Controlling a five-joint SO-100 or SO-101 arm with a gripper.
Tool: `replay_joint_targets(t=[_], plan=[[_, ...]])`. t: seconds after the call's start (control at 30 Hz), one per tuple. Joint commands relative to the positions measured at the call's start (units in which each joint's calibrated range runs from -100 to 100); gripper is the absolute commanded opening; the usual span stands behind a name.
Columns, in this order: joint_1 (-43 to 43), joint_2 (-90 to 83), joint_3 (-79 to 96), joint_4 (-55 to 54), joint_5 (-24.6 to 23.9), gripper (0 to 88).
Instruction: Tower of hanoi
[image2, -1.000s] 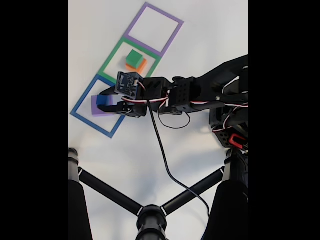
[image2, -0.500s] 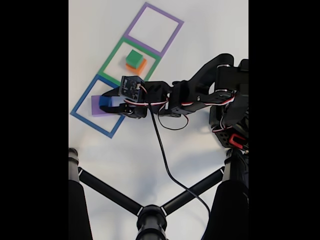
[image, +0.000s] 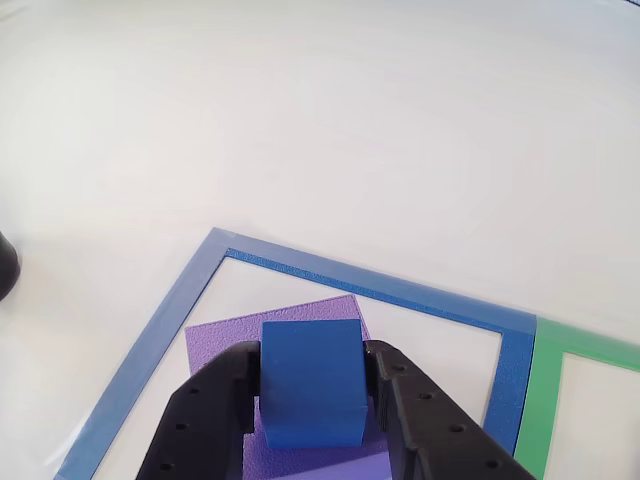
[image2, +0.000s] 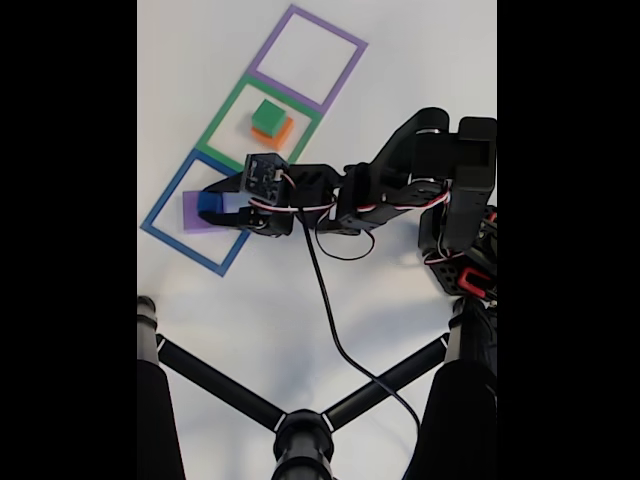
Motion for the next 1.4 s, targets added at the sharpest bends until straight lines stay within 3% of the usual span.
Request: replay_joint_targets(t=[0.0, 0.17, 0.43, 0.6, 0.77, 0.93, 1.23, 1.37], plan=[[1.13, -0.01, -2.17, -1.4, 0.39, 10.0], [1.36, 0.15, -2.08, -1.48, 0.39, 18.4], [1.21, -4.1, -1.53, -0.83, 0.39, 23.0], [1.51, -14.75, -1.8, 9.05, 0.39, 22.8], [3.19, -30.3, -5.17, 31.38, 0.39, 19.2], [5.71, -43.84, -10.89, 56.39, 0.39, 0.9], [10.89, -49.77, -42.42, 106.01, 0.39, 0.0], [13.87, -47.45, -58.51, 121.55, -4.02, 0.0]])
